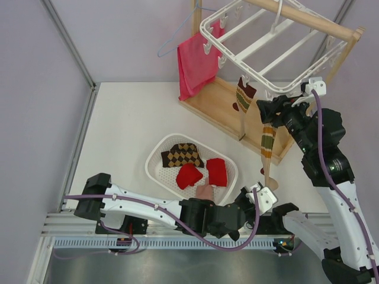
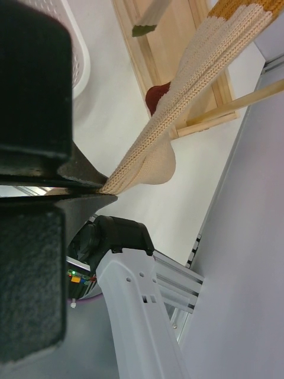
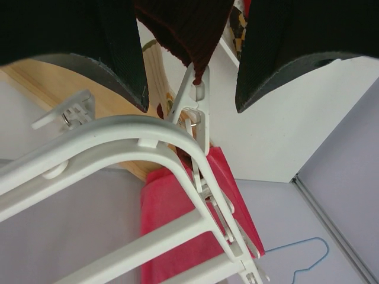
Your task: Remove the socks clipped to the hanger
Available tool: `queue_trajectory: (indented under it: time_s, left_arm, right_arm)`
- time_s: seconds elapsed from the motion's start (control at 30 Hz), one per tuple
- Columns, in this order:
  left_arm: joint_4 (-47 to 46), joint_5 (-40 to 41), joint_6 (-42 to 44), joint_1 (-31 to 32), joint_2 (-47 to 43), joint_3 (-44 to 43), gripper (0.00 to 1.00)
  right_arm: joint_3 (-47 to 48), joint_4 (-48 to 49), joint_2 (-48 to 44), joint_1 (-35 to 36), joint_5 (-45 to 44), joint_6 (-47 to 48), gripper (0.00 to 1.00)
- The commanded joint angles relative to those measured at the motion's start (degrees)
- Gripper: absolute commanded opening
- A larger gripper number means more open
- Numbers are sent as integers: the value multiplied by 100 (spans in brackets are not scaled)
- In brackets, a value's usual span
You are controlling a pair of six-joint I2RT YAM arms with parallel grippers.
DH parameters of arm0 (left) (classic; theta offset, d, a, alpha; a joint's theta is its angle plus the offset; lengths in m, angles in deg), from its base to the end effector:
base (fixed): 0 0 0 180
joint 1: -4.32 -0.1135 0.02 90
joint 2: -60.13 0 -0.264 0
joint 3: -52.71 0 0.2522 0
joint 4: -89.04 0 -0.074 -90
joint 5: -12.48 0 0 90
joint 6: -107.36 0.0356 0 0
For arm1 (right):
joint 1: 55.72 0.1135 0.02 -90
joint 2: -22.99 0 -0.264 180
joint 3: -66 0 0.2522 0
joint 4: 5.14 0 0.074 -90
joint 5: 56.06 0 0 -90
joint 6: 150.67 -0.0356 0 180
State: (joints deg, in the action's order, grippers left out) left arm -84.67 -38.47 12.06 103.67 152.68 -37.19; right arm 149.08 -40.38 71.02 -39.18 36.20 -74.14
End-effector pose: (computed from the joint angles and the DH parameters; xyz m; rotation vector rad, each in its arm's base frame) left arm -0.0403 -0.3826 0.3498 0.8807 1.5158 -0.7717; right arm 0.1525 0.0467 0.4543 -0.0739 1.5895 0.4409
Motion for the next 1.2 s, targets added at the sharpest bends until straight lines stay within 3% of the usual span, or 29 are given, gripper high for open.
queue_trajectory:
  time_s: [0.0, 0.63, 0.83, 0.97, 1.0, 1.17]
  left_arm:
    - [-176, 15, 178, 111, 70, -235, 2]
    - [-185, -20, 249, 164, 105, -287, 2]
    - [-185, -20, 266, 172, 131, -296, 2]
    - [-185, -29, 275, 181, 158, -305, 2]
    - [-185, -29, 275, 172, 166, -305, 2]
    - [-177, 32, 266, 181, 202, -270, 2]
  right_arm:
    - [371, 108, 13, -10, -165, 108, 65]
    - [398, 495, 400, -1, -727, 275, 62]
    - [398, 609, 470, -10, -815, 275, 40]
    - [310, 679, 427, -10, -929, 275, 8]
    - [267, 697, 409, -1, -982, 301, 3]
    - [231, 750, 391, -1, -1017, 319, 1]
